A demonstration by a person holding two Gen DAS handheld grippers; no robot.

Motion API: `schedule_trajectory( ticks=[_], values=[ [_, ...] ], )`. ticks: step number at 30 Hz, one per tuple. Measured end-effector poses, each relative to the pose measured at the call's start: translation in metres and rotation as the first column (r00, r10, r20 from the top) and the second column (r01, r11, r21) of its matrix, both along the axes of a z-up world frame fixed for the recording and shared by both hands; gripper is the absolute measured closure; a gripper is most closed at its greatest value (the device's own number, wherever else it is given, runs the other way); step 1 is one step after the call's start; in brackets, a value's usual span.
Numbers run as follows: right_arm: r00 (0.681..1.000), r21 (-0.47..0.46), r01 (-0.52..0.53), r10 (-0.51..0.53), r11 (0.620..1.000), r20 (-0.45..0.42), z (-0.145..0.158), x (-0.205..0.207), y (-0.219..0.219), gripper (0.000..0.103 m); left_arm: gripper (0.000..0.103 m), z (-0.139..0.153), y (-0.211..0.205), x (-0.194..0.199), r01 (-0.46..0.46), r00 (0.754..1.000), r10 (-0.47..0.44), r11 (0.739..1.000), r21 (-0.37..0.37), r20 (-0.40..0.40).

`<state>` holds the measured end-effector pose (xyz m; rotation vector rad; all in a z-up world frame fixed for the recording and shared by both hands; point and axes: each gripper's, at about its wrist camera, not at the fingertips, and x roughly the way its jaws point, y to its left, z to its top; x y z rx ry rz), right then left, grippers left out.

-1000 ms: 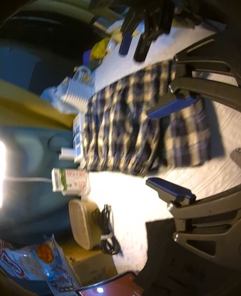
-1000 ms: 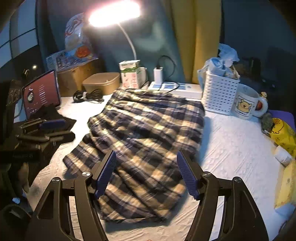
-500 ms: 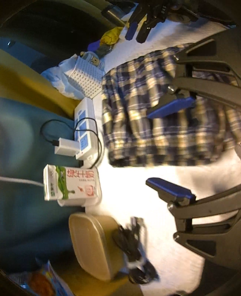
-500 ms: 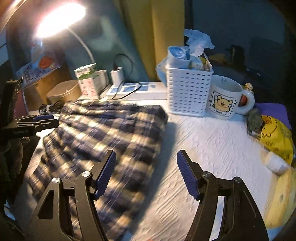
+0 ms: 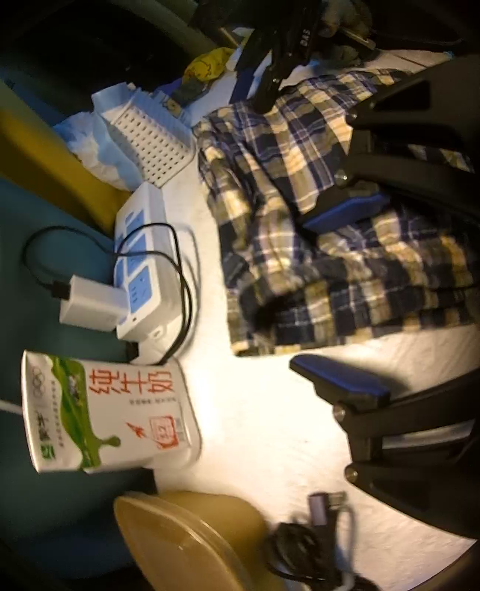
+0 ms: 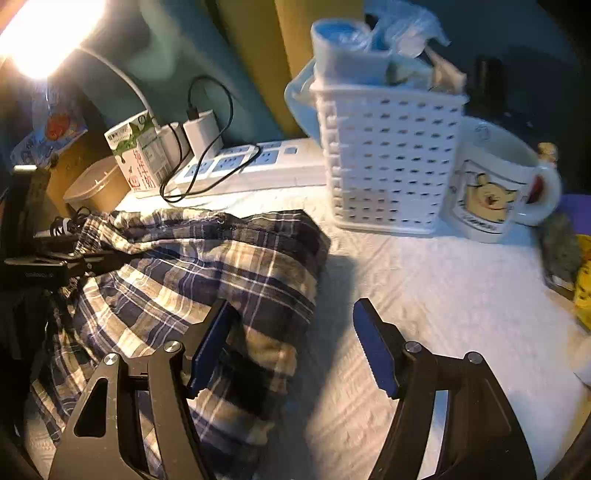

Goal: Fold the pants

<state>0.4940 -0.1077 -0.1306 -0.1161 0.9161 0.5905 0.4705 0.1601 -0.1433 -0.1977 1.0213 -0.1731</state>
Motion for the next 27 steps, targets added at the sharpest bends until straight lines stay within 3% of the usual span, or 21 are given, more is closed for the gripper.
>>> schedule_trajectory(
  ticks=[9, 12, 16, 18, 21, 27],
  values=[
    [0.999, 0.039, -0.027, 0.028, 0.999, -0.031, -0.01, 0.016, 0.01, 0.032, 0.036, -0.001, -0.009, 0.018, 0.028, 0.999, -0.029, 0.999, 0.024, 0.018],
    [0.999, 0.054, -0.028, 0.03, 0.998, -0.037, -0.011, 0.022, 0.017, 0.032, 0.039, -0.002, -0.019, 0.015, 0.042, 0.998, -0.045, 0.997, 0.068, 0.04],
    [0.996, 0.068, -0.075, 0.078, 0.995, -0.047, -0.011, 0.023, 0.027, 0.07, 0.066, -0.001, -0.016, 0.011, 0.02, 0.999, -0.02, 1.0, -0.006, 0.04],
    [0.993, 0.07, -0.112, 0.114, 0.991, -0.035, -0.01, 0.018, 0.033, 0.083, 0.072, 0.0, -0.023, 0.007, 0.014, 0.998, -0.015, 1.0, 0.012, 0.062],
    [0.994, 0.045, -0.113, 0.112, 0.993, 0.014, -0.004, 0.01, 0.035, 0.085, 0.079, 0.008, -0.035, -0.003, -0.002, 0.994, -0.005, 0.998, 0.063, 0.112],
    [0.987, 0.026, -0.103, 0.099, 0.994, 0.124, 0.032, -0.018, 0.037, 0.086, 0.082, 0.039, -0.039, -0.033, -0.037, 0.978, 0.026, 0.998, 0.049, 0.208]
  ],
)
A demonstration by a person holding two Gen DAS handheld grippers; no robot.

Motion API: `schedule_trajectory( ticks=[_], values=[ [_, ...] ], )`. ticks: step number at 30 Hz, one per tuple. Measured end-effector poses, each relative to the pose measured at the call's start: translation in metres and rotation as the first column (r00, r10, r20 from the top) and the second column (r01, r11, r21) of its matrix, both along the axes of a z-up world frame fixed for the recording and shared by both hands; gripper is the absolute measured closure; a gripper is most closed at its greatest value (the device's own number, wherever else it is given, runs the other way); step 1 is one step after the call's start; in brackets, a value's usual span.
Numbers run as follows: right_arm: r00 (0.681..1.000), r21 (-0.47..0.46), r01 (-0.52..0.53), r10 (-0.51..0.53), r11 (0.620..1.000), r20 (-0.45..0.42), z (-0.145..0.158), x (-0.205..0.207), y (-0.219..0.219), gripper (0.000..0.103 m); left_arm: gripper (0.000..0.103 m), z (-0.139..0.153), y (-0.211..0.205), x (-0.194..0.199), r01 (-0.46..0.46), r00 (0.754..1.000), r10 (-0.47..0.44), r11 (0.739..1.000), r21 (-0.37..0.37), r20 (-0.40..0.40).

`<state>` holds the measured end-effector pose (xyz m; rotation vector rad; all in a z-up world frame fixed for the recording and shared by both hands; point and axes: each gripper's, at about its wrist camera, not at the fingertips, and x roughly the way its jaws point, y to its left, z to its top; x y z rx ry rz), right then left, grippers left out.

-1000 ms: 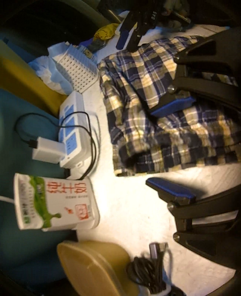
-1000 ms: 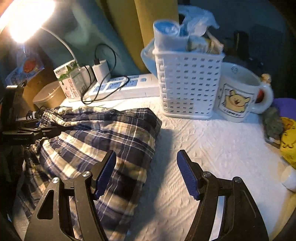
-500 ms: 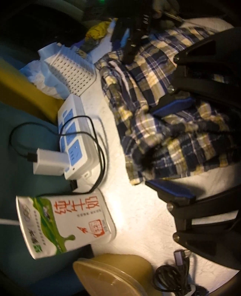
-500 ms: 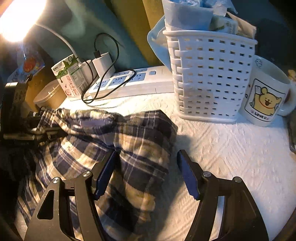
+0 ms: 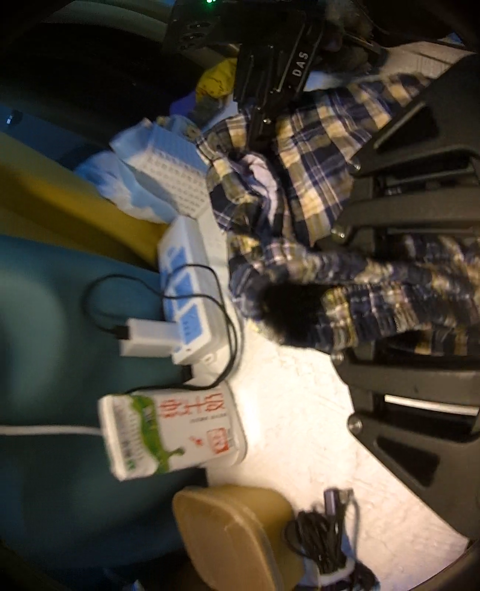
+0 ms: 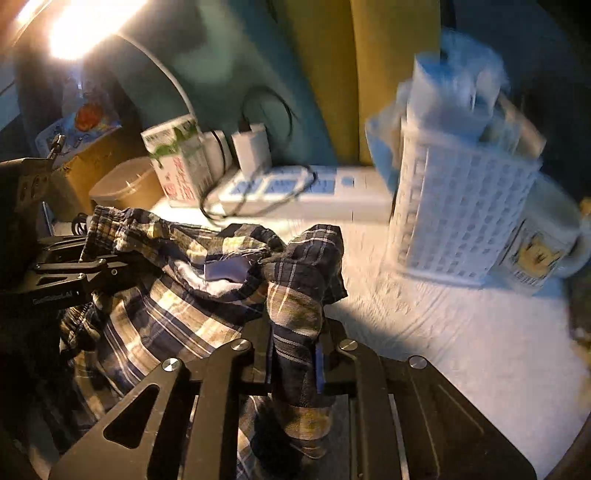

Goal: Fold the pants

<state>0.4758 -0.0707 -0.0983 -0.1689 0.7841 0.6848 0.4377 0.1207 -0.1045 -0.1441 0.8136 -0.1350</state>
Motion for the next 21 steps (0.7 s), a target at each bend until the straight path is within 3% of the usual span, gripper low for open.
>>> schedule_trajectory(
  ticks=[11, 21],
  values=[
    [0.97, 0.047, -0.038, 0.025, 0.998, 0.243, 0.108, -0.095, -0.005, 0.086, 0.082, 0.084, 0.015, -0.091, -0.036, 0.977, 0.042, 0.999, -0.034, 0.207],
    [0.906, 0.083, -0.106, 0.062, 0.991, 0.42, 0.182, -0.186, 0.001, 0.086, 0.082, 0.153, 0.017, -0.179, -0.063, 0.918, 0.073, 0.997, -0.038, 0.389]
  ],
)
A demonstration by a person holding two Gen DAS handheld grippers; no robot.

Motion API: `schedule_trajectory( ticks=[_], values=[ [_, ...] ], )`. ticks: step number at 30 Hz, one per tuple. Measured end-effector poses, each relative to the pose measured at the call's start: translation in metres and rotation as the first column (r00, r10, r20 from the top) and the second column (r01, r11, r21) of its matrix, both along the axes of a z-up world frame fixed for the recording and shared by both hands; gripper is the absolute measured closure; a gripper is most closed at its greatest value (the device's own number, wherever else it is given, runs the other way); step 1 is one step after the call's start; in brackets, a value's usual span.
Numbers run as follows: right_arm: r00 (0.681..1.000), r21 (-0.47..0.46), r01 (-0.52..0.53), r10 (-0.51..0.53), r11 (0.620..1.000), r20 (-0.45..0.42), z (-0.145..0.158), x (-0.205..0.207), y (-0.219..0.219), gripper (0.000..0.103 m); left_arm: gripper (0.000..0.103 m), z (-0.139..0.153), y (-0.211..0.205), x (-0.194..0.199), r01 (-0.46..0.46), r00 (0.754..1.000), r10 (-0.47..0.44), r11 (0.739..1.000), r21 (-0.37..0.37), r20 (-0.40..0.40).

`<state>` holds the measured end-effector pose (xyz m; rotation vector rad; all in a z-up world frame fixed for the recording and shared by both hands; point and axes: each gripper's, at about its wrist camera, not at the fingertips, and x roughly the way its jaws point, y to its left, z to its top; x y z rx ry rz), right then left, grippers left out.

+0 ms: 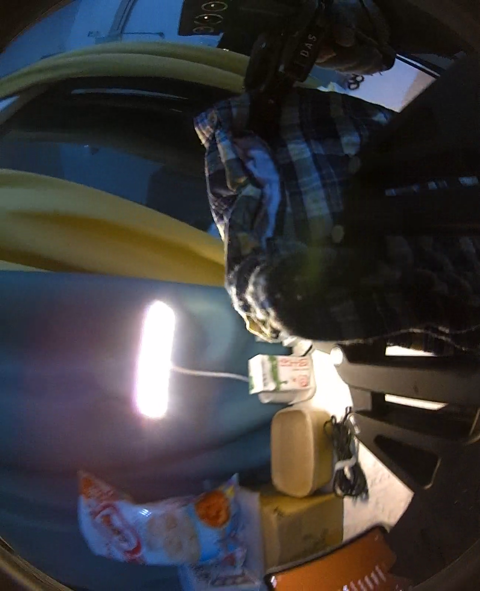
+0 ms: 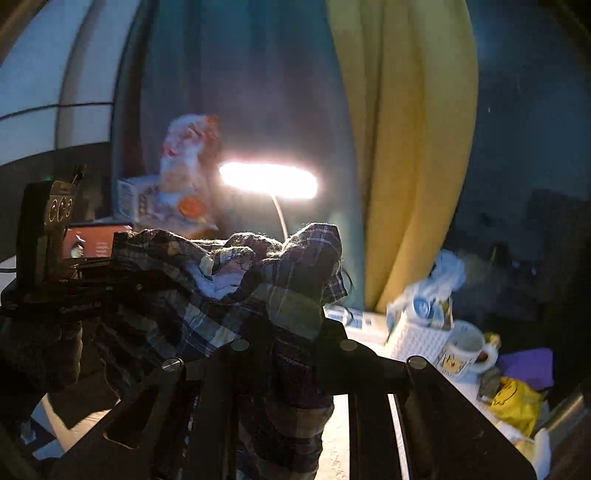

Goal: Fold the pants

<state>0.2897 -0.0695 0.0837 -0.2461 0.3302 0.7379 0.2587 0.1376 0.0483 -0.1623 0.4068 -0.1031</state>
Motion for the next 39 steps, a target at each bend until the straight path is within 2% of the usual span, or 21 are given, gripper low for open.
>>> schedule_trajectory(
  ticks=[10, 14, 16, 18, 21, 25, 29, 35, 39],
  values=[
    [0.991, 0.028, -0.073, 0.069, 0.997, 0.116, 0.037, -0.073, 0.013, 0.086, 0.082, 0.048, 0.018, -0.093, -0.046, 0.99, 0.045, 0.999, 0.006, 0.135],
    [0.984, 0.033, -0.109, 0.103, 0.994, 0.144, 0.048, -0.105, 0.02, 0.086, 0.082, 0.062, 0.033, -0.13, -0.034, 0.991, 0.033, 0.999, 0.0, 0.13],
    [0.981, 0.034, -0.133, 0.127, 0.991, 0.144, 0.049, -0.12, 0.025, 0.086, 0.082, 0.067, 0.036, -0.147, -0.04, 0.992, 0.036, 0.999, 0.025, 0.124],
    [0.981, 0.041, -0.151, 0.144, 0.988, 0.13, 0.046, -0.126, 0.03, 0.086, 0.082, 0.067, 0.039, -0.161, -0.052, 0.992, 0.046, 0.997, 0.054, 0.116],
    [0.982, 0.059, -0.172, 0.167, 0.983, 0.083, 0.036, -0.13, 0.039, 0.086, 0.082, 0.062, 0.048, -0.175, -0.074, 0.994, 0.068, 0.995, 0.06, 0.086],
    [0.981, 0.068, -0.195, 0.196, 0.978, -0.011, 0.012, -0.119, 0.057, 0.086, 0.082, 0.043, 0.063, -0.176, -0.103, 0.995, 0.102, 0.993, 0.049, 0.025],
    [0.968, 0.047, -0.202, 0.206, 0.978, -0.146, -0.026, -0.084, 0.082, 0.086, 0.081, -0.001, 0.086, -0.15, -0.129, 0.986, 0.129, 0.992, 0.008, -0.109],
    [0.937, -0.023, -0.179, 0.163, 0.984, -0.308, -0.094, -0.028, 0.119, 0.086, 0.081, -0.072, 0.112, -0.1, -0.16, 0.946, 0.142, 0.986, -0.039, -0.292],
    [0.928, -0.077, -0.19, 0.153, 0.979, -0.341, -0.123, -0.004, 0.139, 0.086, 0.081, -0.108, 0.125, -0.072, -0.182, 0.919, 0.152, 0.982, -0.048, -0.364]
  ],
)
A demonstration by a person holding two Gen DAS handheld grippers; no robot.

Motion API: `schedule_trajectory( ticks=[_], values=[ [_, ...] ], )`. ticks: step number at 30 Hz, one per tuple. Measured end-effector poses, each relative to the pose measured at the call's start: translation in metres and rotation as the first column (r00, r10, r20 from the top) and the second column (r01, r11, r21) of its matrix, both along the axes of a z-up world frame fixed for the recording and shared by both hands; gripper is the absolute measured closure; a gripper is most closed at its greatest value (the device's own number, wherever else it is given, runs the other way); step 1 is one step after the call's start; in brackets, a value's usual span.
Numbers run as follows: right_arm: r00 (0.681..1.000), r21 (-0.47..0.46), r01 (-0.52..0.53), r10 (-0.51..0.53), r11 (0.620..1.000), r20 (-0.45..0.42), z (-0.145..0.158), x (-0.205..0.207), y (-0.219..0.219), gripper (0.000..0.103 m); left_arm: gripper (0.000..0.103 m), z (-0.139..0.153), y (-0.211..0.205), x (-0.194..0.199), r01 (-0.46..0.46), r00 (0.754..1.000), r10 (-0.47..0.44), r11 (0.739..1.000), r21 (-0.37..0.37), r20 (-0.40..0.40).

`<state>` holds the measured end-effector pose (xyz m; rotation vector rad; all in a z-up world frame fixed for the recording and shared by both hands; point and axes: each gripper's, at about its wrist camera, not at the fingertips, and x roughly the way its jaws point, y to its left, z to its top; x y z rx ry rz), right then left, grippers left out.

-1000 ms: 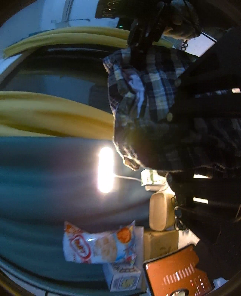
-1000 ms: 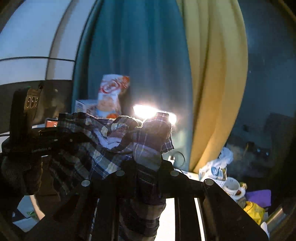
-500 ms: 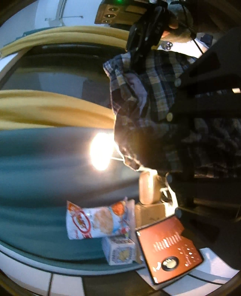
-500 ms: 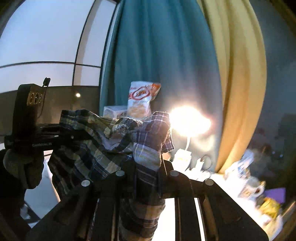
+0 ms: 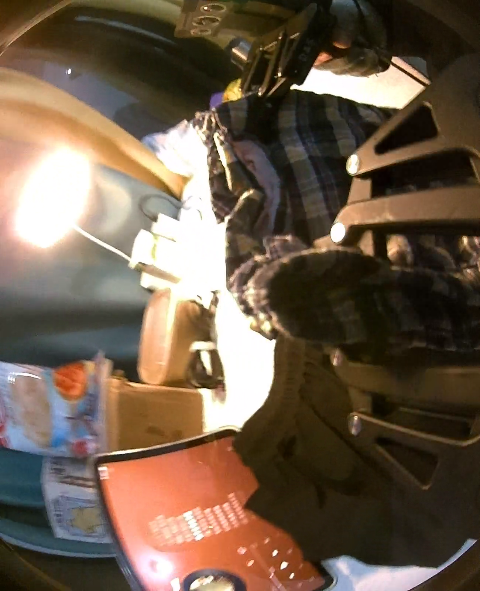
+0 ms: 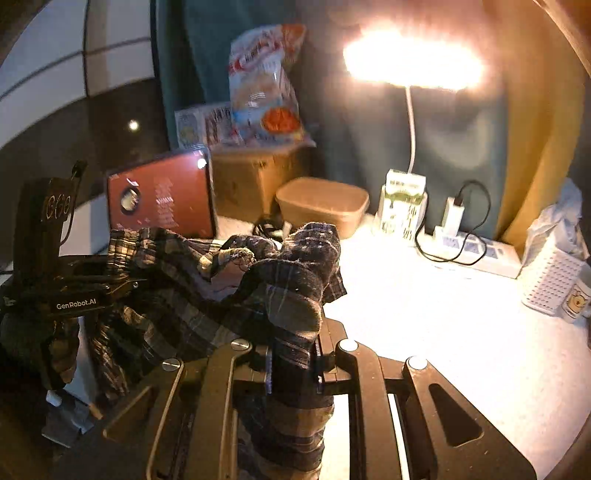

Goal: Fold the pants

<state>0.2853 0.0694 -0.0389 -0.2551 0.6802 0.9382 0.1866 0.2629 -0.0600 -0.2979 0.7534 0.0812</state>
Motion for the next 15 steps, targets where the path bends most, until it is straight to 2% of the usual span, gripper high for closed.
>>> schedule_trajectory(
  ticks=[9, 11, 13, 15],
  values=[
    [0.995, -0.073, 0.013, -0.02, 0.997, -0.098, -0.055, 0.052, 0.018, 0.086, 0.078, -0.046, 0.018, 0.053, -0.011, 0.994, 0.009, 1.0, -0.015, -0.111],
    [0.992, -0.09, 0.02, -0.031, 0.996, -0.123, -0.067, 0.06, 0.019, 0.086, 0.075, -0.05, 0.017, 0.061, -0.011, 0.992, 0.009, 1.0, -0.011, -0.126],
    [0.988, -0.105, 0.029, -0.045, 0.994, -0.146, -0.078, 0.068, 0.019, 0.085, 0.065, -0.051, 0.018, 0.067, -0.014, 0.991, 0.012, 1.0, -0.018, -0.132],
    [0.983, -0.111, 0.043, -0.062, 0.993, -0.173, -0.085, 0.074, 0.018, 0.085, 0.062, -0.049, 0.02, 0.07, -0.017, 0.99, 0.012, 0.999, -0.035, -0.142]
  ],
)
